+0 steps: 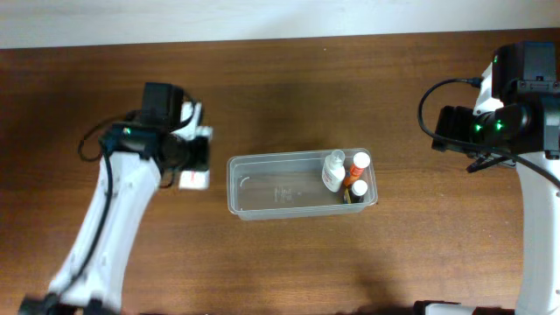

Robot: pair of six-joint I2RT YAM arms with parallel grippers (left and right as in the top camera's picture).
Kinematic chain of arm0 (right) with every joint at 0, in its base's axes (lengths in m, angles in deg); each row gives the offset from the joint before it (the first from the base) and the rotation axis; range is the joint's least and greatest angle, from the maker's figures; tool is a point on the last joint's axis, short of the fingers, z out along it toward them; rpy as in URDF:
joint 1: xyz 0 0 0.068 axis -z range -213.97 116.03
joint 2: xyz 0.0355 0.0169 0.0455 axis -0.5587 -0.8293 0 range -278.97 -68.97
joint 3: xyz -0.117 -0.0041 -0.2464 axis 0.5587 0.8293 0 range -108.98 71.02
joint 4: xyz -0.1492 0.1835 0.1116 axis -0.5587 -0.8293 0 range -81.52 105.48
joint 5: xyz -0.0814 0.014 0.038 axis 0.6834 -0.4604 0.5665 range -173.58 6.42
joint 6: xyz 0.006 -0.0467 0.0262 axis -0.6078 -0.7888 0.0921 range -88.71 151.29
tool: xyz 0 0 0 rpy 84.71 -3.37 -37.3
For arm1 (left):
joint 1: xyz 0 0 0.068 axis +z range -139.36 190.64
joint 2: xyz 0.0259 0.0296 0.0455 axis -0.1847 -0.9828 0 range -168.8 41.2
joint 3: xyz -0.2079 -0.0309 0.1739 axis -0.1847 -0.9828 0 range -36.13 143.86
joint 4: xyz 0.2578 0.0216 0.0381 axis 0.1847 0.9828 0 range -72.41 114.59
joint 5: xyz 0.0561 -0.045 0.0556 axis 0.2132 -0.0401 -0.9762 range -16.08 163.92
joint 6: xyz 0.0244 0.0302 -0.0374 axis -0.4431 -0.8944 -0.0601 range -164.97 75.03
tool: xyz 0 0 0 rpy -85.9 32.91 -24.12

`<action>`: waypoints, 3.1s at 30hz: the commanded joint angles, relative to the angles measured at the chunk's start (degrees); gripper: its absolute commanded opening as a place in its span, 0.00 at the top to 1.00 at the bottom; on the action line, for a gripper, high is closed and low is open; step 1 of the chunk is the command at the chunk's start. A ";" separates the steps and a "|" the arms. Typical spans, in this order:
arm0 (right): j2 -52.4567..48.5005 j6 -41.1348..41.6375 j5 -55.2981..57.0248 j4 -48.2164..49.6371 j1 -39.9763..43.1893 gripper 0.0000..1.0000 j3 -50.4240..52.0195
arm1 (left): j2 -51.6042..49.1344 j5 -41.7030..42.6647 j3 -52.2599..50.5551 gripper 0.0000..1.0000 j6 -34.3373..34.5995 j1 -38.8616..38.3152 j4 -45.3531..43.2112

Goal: Pack container
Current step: 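Grasp the white Panadol box with left gripper and drop it in container, then grasp the gold-lidded jar with the left gripper, then place the gold-lidded jar into the container's left side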

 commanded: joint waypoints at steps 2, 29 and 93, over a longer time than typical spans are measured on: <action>-0.24 -0.15 -0.11 0.04 0.37 0.20 0.31 | 3.98 0.55 1.07 0.60 -13.38 -14.29 -4.20; -0.24 -1.01 0.09 0.04 0.37 0.20 0.31 | 0.59 -10.69 7.04 0.01 -8.74 -9.18 -0.63; -0.35 -1.01 0.07 0.00 0.37 0.20 0.31 | -7.61 2.43 7.04 0.63 1.70 -14.21 5.51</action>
